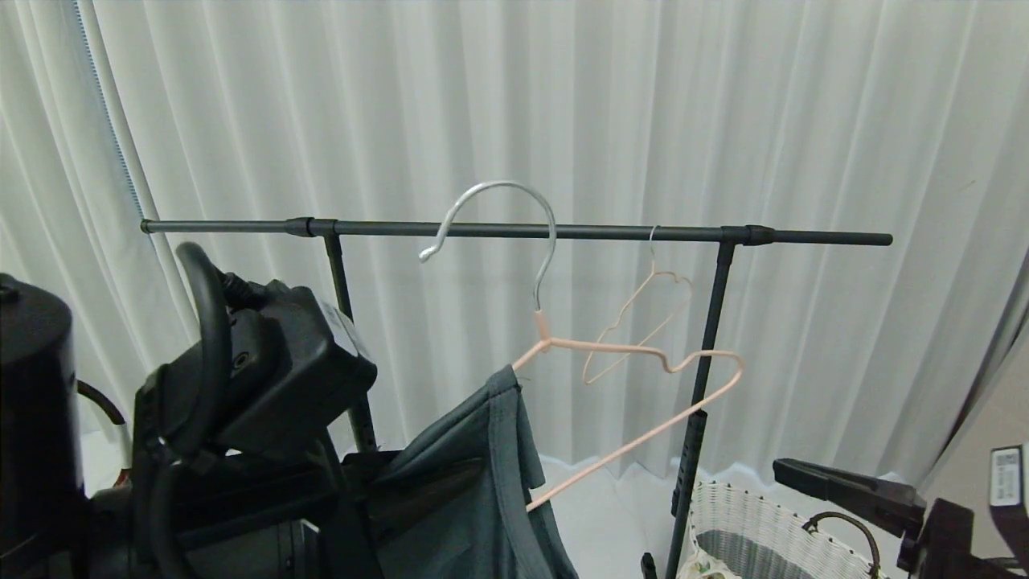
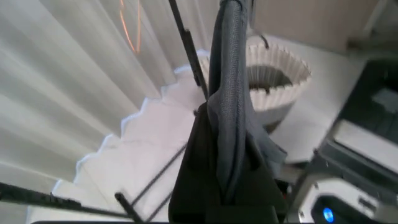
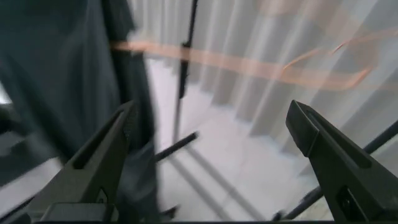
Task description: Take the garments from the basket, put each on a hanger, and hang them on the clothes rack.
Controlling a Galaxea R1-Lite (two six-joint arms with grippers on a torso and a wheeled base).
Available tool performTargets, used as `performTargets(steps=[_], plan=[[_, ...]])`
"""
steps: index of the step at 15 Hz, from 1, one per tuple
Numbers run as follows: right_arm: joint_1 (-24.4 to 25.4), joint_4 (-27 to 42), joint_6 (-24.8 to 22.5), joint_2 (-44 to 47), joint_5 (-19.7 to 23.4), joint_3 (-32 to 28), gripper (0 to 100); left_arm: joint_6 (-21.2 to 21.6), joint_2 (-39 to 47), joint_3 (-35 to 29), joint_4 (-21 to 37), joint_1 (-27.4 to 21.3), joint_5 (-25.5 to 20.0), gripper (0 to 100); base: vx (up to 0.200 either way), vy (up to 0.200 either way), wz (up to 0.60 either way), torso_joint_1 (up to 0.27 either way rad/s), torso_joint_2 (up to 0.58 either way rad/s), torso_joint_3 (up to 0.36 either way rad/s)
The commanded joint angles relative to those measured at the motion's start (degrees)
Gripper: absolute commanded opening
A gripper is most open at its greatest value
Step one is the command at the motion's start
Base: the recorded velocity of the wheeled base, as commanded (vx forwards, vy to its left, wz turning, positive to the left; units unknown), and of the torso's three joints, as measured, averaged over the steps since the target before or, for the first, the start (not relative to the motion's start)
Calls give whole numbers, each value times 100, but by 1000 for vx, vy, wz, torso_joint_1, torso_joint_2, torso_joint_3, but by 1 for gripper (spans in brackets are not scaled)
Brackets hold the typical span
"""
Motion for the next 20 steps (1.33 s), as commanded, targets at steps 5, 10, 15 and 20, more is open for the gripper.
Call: performTargets(steps=[5, 10, 15, 20], plan=[[-6, 1107, 1297, 1154, 319, -914, 100, -1, -75, -144, -144, 78, 1, 0, 0, 0, 0, 0, 0, 0], [-296, 1098, 1614, 2437, 311, -1468, 100, 202, -66, -187, -495, 70, -7, 0, 0, 0, 0, 0, 0, 0], [-454, 1142, 1614, 2859, 267, -1784, 100, 193, -75, -275, -495, 70, -7, 0, 0, 0, 0, 0, 0, 0], [-1061, 2021, 1570, 2402, -190, -1213, 100, 193, -189, -196, -495, 87, 1, 0, 0, 0, 0, 0, 0, 0]])
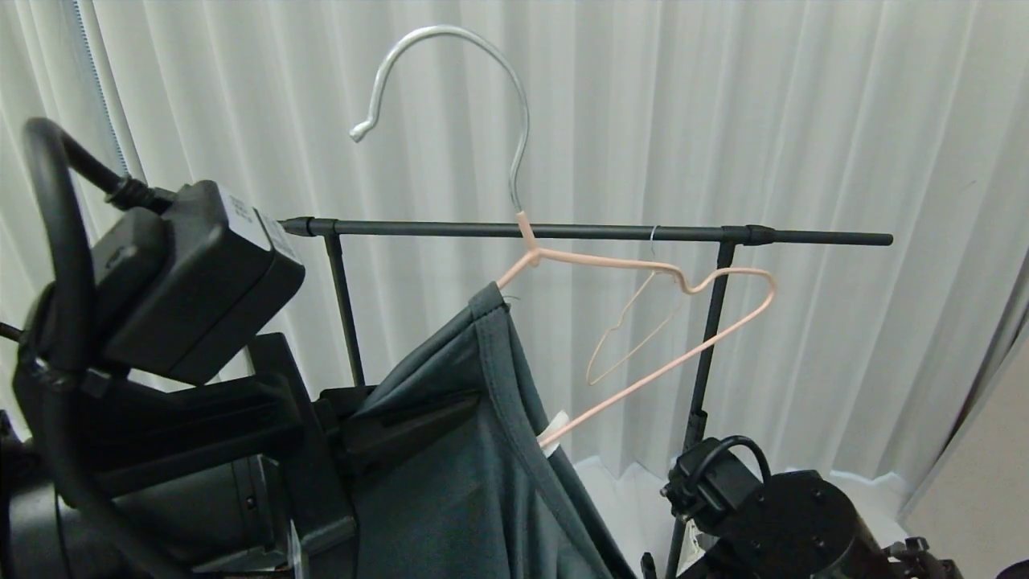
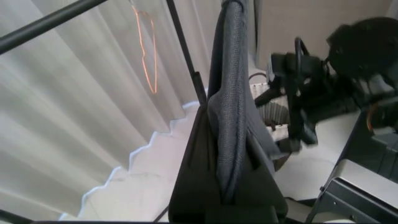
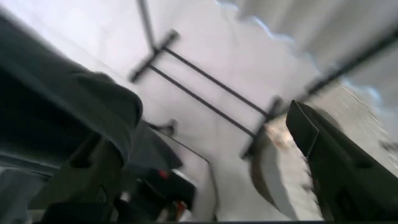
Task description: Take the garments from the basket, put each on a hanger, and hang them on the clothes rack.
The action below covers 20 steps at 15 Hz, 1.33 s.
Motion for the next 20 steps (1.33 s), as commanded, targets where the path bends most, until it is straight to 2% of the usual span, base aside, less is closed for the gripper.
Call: performTargets(steps=[1, 6, 9, 11, 16, 18, 20], plan=[[-497, 163, -67, -383, -162, 272, 100, -10, -72, 112, -8, 17, 6, 0, 0, 0, 0, 0, 0, 0], [-2307, 14, -840, -787, -496, 422, 100, -19, -397, 991, -8, 8, -3, 0, 0, 0, 0, 0, 0, 0], [-2817, -549, -1350, -831, -461, 395, 100, -19, -608, 1492, -8, 8, -20, 0, 0, 0, 0, 0, 0, 0], [-2931, -751, -1491, -858, -452, 395, 100, -10, -678, 1729, -8, 8, -38, 0, 0, 0, 0, 0, 0, 0], [-2896, -742, -1543, -1227, -276, 325, 100, -19, -450, 1940, 1, 8, -3, 0, 0, 0, 0, 0, 0, 0], [-2685, -716, -1754, -1464, -118, 378, 100, -36, -274, 1826, 1, 17, 6, 0, 0, 0, 0, 0, 0, 0], [-2333, -707, -1763, -1543, -109, 448, 100, -45, -151, 1747, -8, 307, 6, 0, 0, 0, 0, 0, 0, 0]])
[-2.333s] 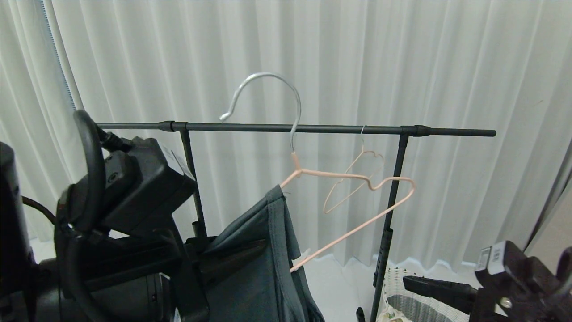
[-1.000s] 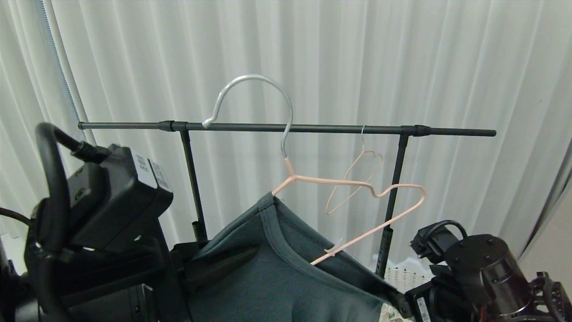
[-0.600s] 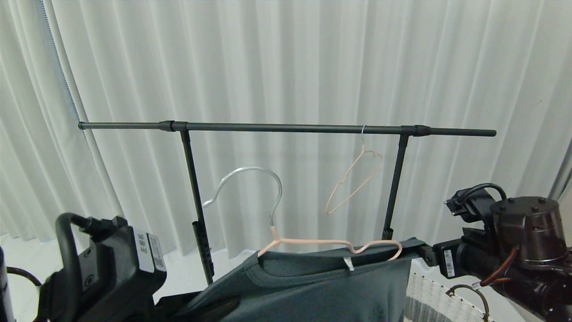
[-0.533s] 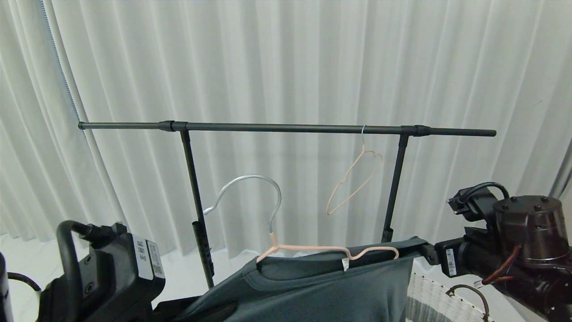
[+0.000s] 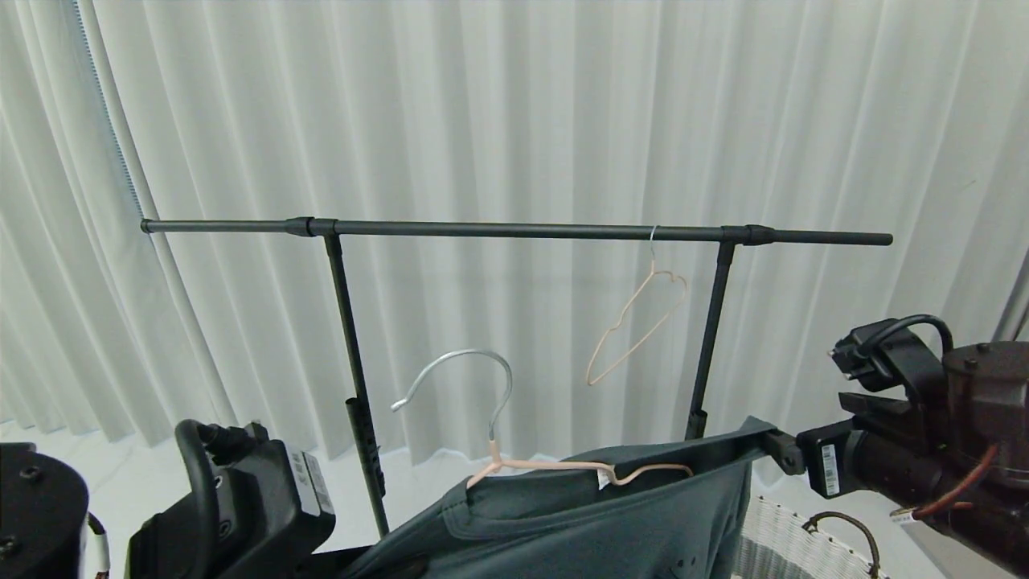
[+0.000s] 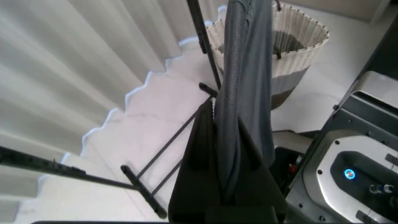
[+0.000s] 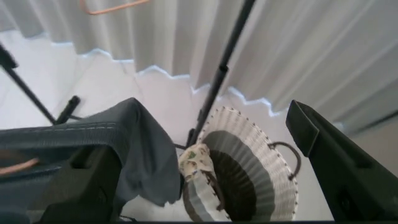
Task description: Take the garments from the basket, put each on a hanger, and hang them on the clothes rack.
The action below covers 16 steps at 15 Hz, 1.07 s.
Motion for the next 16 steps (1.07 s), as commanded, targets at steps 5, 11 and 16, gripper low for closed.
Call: performTargets(steps=[5, 11, 16], plan=[[1601, -23, -5, -248, 358, 347, 100, -34, 223, -129, -274, 294, -19, 0, 0, 0, 0, 0, 0, 0], [2524, -23, -471, -371, 551, 435, 100, -34, 206, -67, -283, 286, -45, 0, 0, 0, 0, 0, 0, 0], [2120, -15, -1148, -503, 1298, 338, 100, 19, 30, 231, -318, 259, -678, 0, 0, 0, 0, 0, 0, 0]])
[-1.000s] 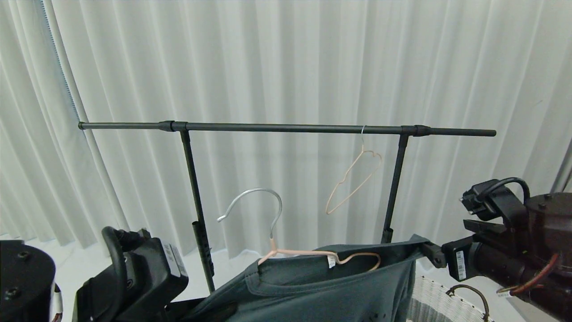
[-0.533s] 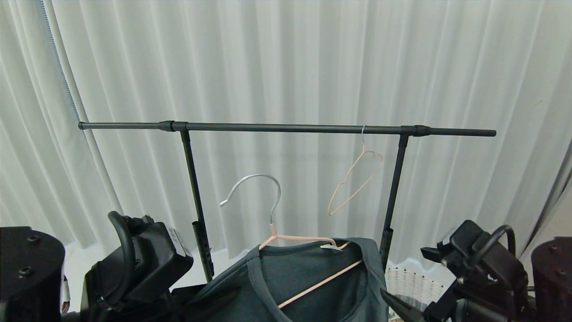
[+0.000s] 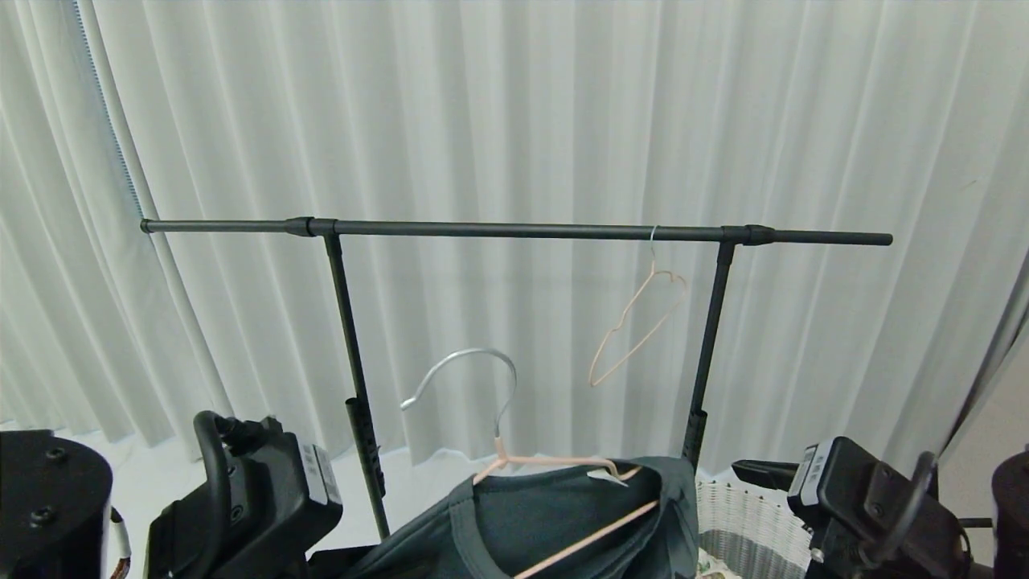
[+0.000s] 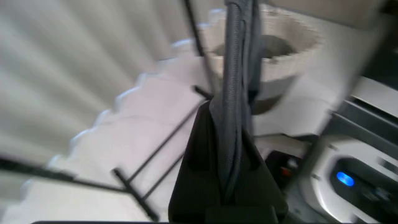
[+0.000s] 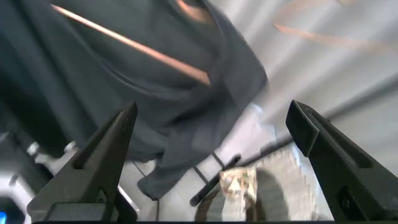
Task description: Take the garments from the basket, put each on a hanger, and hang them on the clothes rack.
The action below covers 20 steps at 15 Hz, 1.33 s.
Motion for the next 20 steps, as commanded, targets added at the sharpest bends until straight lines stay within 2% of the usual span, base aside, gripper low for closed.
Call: performTargets(steps=[1, 2, 3, 5, 6, 10, 13, 17, 20], plan=[[-279, 32, -593, -81, 684, -196, 100, 19, -159, 147, -6, 1, -343, 0, 0, 0, 0, 0, 0, 0], [-288, 128, -778, -72, 877, -302, 100, 54, -177, 164, -6, 1, -430, 0, 0, 0, 0, 0, 0, 0], [-279, 761, -1208, -46, 1457, -733, 100, 353, -185, 191, -6, -8, -650, 0, 0, 0, 0, 0, 0, 0], [-288, 1596, -1683, 33, 2152, -1225, 100, 687, -168, 217, -6, -8, -923, 0, 0, 0, 0, 0, 0, 0], [-279, 1851, -1815, 139, 2345, -1392, 100, 819, -141, 200, -6, -43, -1010, 0, 0, 0, 0, 0, 0, 0], [-156, 2203, -1824, 701, 2793, -1954, 100, 889, -141, 121, -32, -439, -993, 0, 0, 0, 0, 0, 0, 0], [-129, 2642, -1753, 912, 3013, -2297, 100, 889, -141, 15, -41, -456, -984, 0, 0, 0, 0, 0, 0, 0], [11, 2651, -1191, 965, 3048, -2394, 100, 898, -141, -99, -41, -456, -975, 0, 0, 0, 0, 0, 0, 0], [38, 2651, -1094, 974, 3030, -2376, 100, 898, -168, -134, -41, -456, -975, 0, 0, 0, 0, 0, 0, 0]])
